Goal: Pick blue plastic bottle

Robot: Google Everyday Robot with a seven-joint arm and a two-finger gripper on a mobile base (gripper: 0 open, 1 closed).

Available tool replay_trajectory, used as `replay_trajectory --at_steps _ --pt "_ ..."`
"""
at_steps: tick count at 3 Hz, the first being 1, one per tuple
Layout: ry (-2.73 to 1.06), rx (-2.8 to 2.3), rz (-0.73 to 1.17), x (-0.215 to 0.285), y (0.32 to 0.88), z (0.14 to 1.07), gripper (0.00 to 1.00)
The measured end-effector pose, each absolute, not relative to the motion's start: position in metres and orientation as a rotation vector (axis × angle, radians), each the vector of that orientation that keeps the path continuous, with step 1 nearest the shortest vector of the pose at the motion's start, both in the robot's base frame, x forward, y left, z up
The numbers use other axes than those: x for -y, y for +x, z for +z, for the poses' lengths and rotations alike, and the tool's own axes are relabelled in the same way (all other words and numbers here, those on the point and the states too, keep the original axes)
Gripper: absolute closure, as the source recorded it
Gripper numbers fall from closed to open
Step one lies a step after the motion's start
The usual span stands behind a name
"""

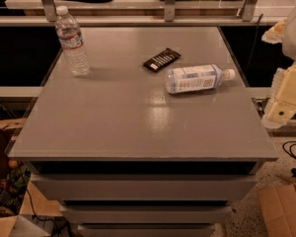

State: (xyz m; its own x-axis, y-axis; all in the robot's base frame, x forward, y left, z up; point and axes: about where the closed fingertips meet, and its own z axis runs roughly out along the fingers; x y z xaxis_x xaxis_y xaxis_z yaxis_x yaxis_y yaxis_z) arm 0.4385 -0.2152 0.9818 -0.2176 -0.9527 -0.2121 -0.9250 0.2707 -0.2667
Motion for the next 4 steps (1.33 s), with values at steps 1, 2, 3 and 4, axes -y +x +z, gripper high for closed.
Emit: replay_trajectory --at_steps 1,2,3,4 --pt "-1.714 -2.201 -0.118 0.213 0.441 0.983 0.0" --pt "-1.802 -2.124 -0.099 0.199 0.466 0.976 0.0" --pt "-1.982 -1.986 -0.061 0.171 0.507 0.958 0.0" --pt "-2.128 -1.868 -0.039 0.15 0.541 0.943 0.0"
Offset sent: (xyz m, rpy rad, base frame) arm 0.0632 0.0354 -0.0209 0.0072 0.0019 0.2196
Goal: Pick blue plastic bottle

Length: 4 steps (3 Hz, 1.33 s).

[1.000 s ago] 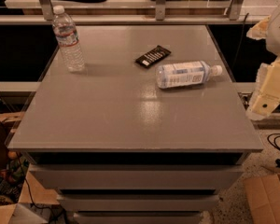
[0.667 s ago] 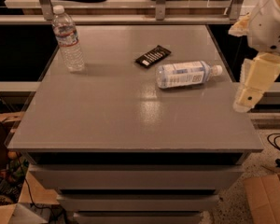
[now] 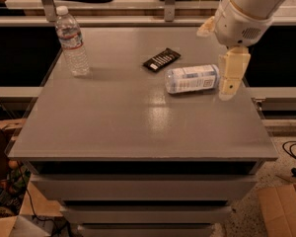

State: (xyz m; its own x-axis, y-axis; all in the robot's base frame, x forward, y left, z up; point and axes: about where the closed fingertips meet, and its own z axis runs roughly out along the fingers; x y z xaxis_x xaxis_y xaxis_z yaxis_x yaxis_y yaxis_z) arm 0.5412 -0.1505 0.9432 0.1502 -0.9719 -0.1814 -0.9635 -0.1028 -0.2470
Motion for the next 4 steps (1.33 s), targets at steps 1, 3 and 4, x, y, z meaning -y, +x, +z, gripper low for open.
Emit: replay_trajectory --at_steps 1,3,4 --pt "-2.27 -1.77 -0.04 0.139 0.569 0.919 0.0" --pt "-2.383 -1.775 -0.076 0.14 0.612 0.873 0.0" --pt "-2.376 -1.852 -0.084 0.142 0.623 0.856 0.18"
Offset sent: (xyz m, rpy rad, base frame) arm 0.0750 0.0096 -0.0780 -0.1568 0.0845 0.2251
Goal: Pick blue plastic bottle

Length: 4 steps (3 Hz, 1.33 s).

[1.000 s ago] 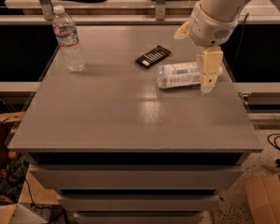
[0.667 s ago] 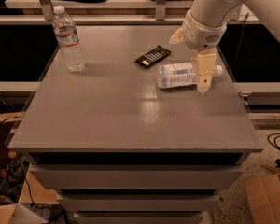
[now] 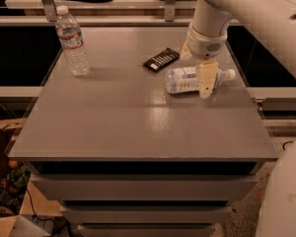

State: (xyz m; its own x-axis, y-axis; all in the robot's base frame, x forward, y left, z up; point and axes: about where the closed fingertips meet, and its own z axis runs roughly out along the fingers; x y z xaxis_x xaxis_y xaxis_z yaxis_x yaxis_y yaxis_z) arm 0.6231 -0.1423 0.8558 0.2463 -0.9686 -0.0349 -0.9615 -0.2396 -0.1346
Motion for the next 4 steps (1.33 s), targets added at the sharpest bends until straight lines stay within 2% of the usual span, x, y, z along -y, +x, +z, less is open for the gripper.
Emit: replay_trajectory --at_steps 3,4 --pt "-2.261 -1.956 -0.073 0.146 0.637 0.87 0.87" --pt "-2.251 -1.902 -0.085 0.147 0.636 0.894 1.0"
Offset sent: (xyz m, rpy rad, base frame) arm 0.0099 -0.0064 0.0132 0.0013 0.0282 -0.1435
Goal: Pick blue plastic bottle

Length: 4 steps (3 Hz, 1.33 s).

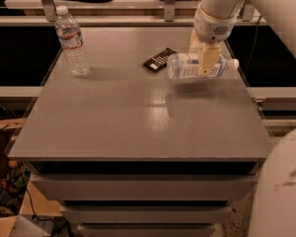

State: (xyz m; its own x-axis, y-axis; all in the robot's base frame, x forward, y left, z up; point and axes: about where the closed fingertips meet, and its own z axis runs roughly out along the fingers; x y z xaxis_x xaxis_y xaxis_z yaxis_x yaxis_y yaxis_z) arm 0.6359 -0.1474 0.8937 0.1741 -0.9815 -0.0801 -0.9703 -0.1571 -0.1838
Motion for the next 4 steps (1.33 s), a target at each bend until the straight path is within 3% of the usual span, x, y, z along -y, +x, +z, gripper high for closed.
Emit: replay_trajectory --at_steps 4 --pt "-2.31 -1.436 -0.063 0.12 0.607 0.998 1.0"
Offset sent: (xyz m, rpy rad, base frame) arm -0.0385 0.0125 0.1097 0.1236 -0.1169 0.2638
